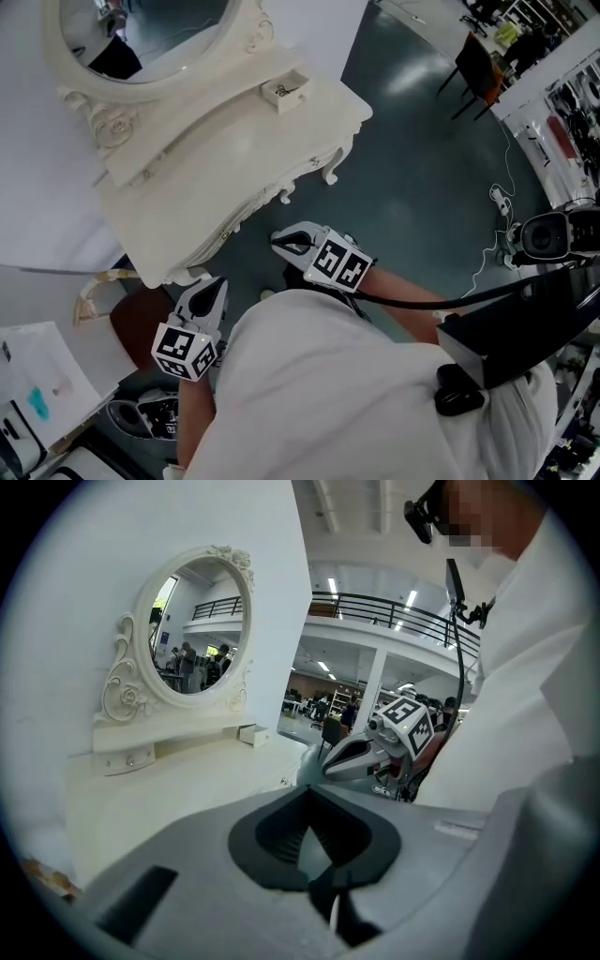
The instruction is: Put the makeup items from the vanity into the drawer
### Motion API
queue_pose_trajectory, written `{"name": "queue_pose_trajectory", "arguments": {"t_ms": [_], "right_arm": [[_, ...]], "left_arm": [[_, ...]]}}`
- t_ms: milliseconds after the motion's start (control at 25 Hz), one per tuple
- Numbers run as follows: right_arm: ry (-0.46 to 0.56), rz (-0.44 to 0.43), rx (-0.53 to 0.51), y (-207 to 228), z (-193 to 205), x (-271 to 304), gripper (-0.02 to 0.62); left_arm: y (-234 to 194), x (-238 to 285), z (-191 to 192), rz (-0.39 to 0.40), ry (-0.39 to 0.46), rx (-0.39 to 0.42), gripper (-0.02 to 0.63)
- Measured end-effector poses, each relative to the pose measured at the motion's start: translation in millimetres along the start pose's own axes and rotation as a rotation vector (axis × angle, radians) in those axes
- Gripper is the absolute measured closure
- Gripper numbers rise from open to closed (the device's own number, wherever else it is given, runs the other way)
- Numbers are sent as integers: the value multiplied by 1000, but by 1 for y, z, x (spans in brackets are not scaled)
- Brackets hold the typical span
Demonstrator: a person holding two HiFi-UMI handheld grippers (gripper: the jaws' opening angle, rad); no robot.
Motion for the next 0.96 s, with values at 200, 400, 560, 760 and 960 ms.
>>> {"name": "queue_pose_trajectory", "arguments": {"t_ms": [200, 400, 560, 760, 960], "right_arm": [[-4, 1, 6, 2, 2, -2, 595], [-10, 8, -8, 6, 5, -2, 595], [-18, 9, -2, 9, 7, -1, 595], [-26, 10, 0, 15, 4, 2, 595], [-31, -5, 2, 21, 1, 7, 595]], "left_arm": [[1, 5, -3, 11, -2, 4, 607], [2, 9, -4, 23, -6, 6, 607], [0, 13, -4, 32, -12, 0, 607], [-7, 20, -5, 41, -15, -6, 607], [-14, 25, -6, 39, -22, -18, 607]]}}
Point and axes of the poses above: the fingertips, and each gripper's own axes: x forward along the fingers, y to its right, z out of its underside, the point moved 4 cm from there along -x, backward along the fingers, and after that the axes turned 14 degrees about x, right-handed, at the moved point
